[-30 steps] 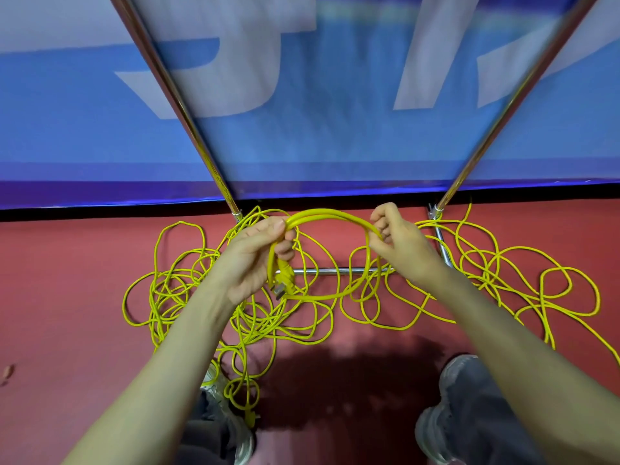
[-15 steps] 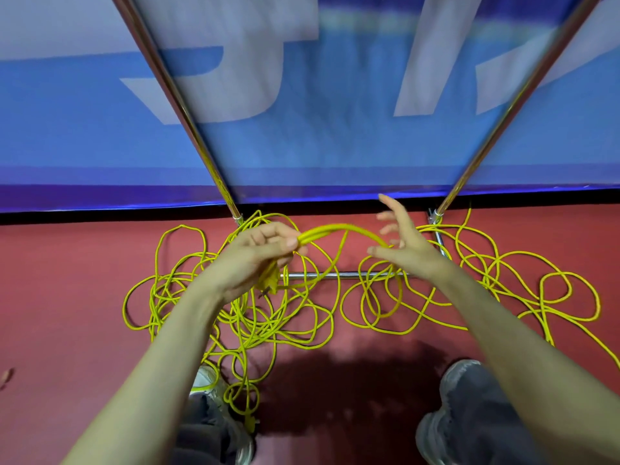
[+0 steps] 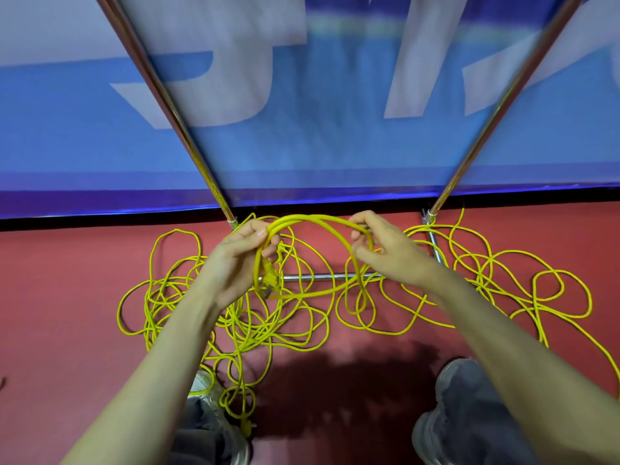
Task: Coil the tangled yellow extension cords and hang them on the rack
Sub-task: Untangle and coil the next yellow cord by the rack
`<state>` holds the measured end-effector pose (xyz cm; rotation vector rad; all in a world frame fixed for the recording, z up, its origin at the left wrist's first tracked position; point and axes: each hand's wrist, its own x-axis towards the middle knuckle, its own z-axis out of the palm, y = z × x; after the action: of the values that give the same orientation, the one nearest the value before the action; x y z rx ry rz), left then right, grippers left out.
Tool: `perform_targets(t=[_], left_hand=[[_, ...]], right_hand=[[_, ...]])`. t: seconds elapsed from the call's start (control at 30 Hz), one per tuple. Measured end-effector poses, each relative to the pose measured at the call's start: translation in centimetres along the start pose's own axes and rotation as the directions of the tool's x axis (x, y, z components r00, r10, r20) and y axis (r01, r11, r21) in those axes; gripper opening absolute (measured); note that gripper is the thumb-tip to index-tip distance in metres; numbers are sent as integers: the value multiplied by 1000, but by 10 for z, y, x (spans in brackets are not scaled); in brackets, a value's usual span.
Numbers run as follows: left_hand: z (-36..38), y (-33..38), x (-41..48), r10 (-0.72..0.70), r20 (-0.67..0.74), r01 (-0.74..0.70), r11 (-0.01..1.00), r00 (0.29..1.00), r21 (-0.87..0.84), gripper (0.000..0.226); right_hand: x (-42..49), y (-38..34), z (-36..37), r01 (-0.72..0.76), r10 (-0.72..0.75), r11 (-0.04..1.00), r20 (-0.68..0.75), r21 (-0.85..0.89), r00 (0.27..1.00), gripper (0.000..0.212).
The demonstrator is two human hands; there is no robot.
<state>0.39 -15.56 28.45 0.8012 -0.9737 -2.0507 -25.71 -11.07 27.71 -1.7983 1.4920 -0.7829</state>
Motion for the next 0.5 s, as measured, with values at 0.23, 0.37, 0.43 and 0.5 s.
perform_targets(t=[0.23, 0.37, 0.43, 0.5], left_hand=[[1, 3, 0, -12, -18, 12, 999, 1000, 41, 27], [-9, 1, 5, -138, -176, 194, 914, 975, 357, 18], [-6, -4, 8, -236, -162, 286, 823, 958, 491, 29], [9, -9, 4, -224, -110, 240, 718, 968, 654, 29]], right_hand=[[4, 0, 3, -75, 75, 997, 12, -12, 997, 10], [5, -6, -16, -79, 69, 946, 42, 315, 997, 23], [5, -12, -16, -52, 26, 969, 108, 243, 994, 22], [5, -18, -11, -42, 19, 991, 181, 127, 983, 19]])
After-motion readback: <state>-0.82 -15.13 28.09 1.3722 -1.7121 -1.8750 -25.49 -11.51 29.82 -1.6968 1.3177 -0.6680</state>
